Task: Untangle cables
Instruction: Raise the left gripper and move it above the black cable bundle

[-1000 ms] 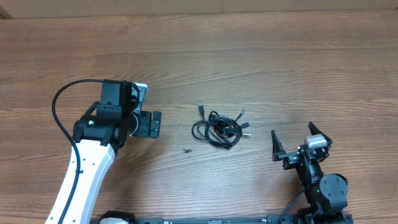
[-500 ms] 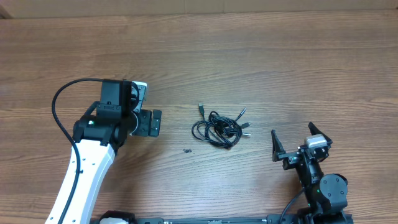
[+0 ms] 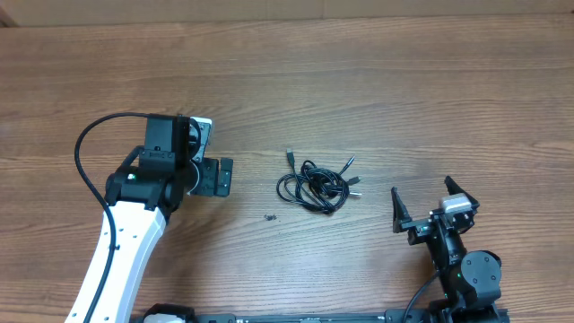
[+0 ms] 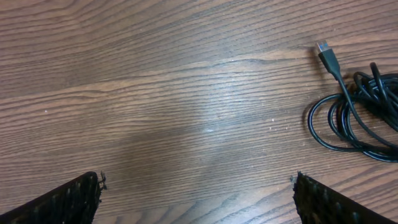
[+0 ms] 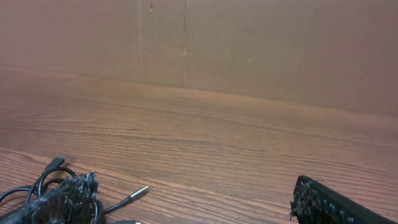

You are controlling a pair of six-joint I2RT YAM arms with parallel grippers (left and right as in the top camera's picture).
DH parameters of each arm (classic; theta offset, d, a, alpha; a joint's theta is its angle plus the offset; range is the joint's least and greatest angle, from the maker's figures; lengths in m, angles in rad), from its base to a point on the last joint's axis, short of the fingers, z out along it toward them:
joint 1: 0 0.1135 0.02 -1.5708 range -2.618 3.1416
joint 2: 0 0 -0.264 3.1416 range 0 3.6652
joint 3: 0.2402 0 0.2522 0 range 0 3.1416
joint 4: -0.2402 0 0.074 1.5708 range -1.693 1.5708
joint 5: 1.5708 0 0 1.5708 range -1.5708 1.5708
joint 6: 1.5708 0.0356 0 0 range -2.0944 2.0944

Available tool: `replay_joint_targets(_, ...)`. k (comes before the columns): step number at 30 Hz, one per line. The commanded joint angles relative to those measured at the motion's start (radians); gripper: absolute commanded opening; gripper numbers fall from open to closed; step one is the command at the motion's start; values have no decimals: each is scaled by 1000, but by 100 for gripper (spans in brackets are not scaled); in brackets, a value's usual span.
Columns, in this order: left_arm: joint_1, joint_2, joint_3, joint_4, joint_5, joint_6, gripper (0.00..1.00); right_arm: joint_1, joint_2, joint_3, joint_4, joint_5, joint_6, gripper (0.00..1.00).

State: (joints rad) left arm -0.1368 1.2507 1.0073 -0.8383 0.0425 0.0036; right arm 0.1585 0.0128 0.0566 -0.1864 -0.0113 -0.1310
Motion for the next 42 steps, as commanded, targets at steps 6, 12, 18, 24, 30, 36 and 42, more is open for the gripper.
replay_joint_targets(6, -1, 4, 29, 1, 36, 19, 99, -4, -10, -5, 6, -2, -1, 100)
replay_joint_targets(12, -2, 4, 29, 0, 38, 19, 100, -4, -10, -5, 6, -2, -1, 100)
replay_joint_targets(18, -10, 7, 29, -11, 56, 16, 100, -4, -10, -5, 6, -2, -1, 100)
replay_joint_targets(24, -39, 42, 29, -11, 55, 16, 100, -4, -10, -5, 6, -2, -1, 100)
replay_joint_targets(30, -42, 112, 29, -13, 56, 16, 100, -4, -10, -5, 6, -2, -1, 100)
replay_joint_targets(36, -42, 149, 29, -14, 60, 16, 100, -4, -10, -5, 6, -2, -1, 100)
replay_joint_targets(42, -43, 150, 29, -14, 60, 16, 100, -4, -10, -5, 6, -2, -1, 100)
